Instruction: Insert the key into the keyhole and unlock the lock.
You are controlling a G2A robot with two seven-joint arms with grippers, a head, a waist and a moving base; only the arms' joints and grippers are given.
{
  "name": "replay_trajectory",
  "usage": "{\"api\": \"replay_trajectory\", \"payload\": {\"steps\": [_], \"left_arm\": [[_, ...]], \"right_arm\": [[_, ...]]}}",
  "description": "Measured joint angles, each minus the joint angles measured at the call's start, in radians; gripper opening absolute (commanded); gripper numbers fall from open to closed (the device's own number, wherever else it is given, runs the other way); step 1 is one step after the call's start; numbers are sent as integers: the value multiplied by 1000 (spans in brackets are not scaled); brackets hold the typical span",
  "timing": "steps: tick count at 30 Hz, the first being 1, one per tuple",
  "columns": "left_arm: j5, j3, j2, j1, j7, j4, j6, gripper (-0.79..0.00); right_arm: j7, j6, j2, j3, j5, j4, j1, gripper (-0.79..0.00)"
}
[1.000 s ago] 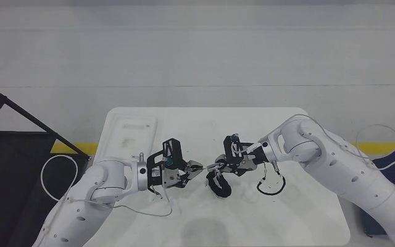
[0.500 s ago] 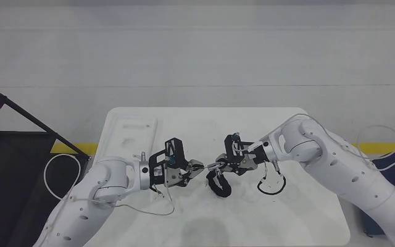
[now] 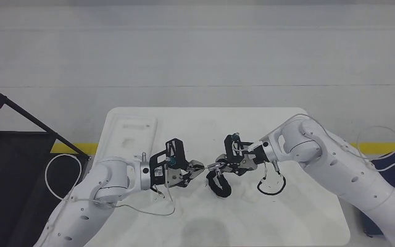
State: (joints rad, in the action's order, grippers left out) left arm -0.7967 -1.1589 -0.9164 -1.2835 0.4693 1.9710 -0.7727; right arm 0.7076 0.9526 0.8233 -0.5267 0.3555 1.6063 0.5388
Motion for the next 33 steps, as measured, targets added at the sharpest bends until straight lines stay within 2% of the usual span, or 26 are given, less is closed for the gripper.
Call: {"api": "replay_trajectory", "payload": {"steps": [33], "left_arm": [[-58,8,-6,-10,-37,23,47,-779]], "right_arm": [[68,-20,13,-26,-24,33,34,-785]]}}
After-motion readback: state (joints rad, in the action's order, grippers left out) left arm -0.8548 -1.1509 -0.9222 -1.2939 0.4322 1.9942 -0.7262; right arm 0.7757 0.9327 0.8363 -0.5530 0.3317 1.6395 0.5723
